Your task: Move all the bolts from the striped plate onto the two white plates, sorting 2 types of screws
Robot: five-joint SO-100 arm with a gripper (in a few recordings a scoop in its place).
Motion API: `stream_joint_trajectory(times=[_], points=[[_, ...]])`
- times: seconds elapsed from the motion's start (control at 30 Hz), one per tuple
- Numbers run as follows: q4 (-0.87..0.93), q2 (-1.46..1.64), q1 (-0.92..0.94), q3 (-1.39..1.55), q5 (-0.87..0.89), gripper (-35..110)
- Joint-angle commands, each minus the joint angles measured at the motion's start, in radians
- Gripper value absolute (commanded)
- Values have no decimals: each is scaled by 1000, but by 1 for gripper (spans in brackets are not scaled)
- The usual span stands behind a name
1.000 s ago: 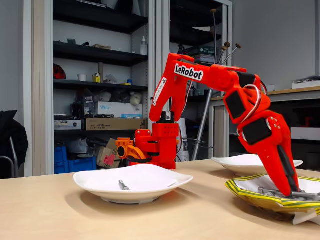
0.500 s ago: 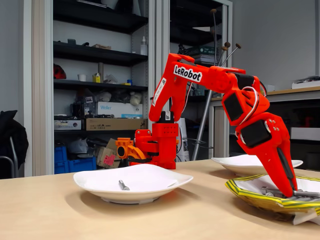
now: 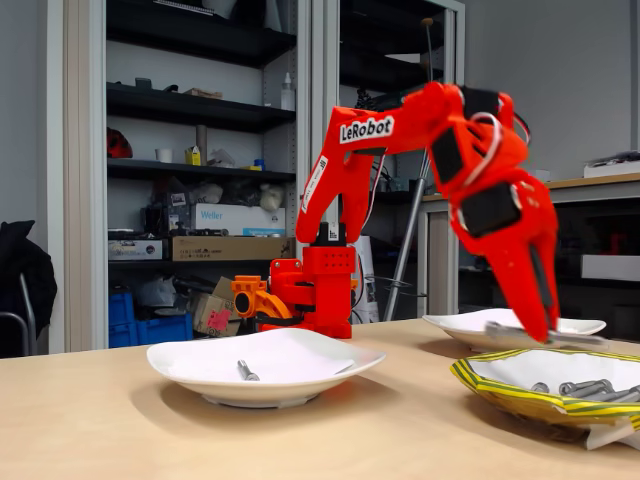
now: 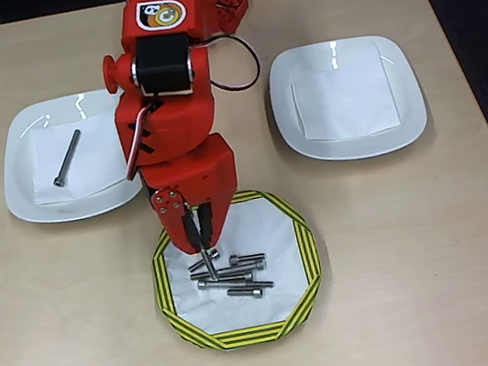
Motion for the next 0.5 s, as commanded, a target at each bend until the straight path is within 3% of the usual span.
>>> stream_joint_trajectory(times=[0.0, 0.23, 0.47], points=[[74, 98, 48, -17, -5, 0], [181, 195, 204, 71, -112, 0], [213, 330, 383, 264, -428, 0]])
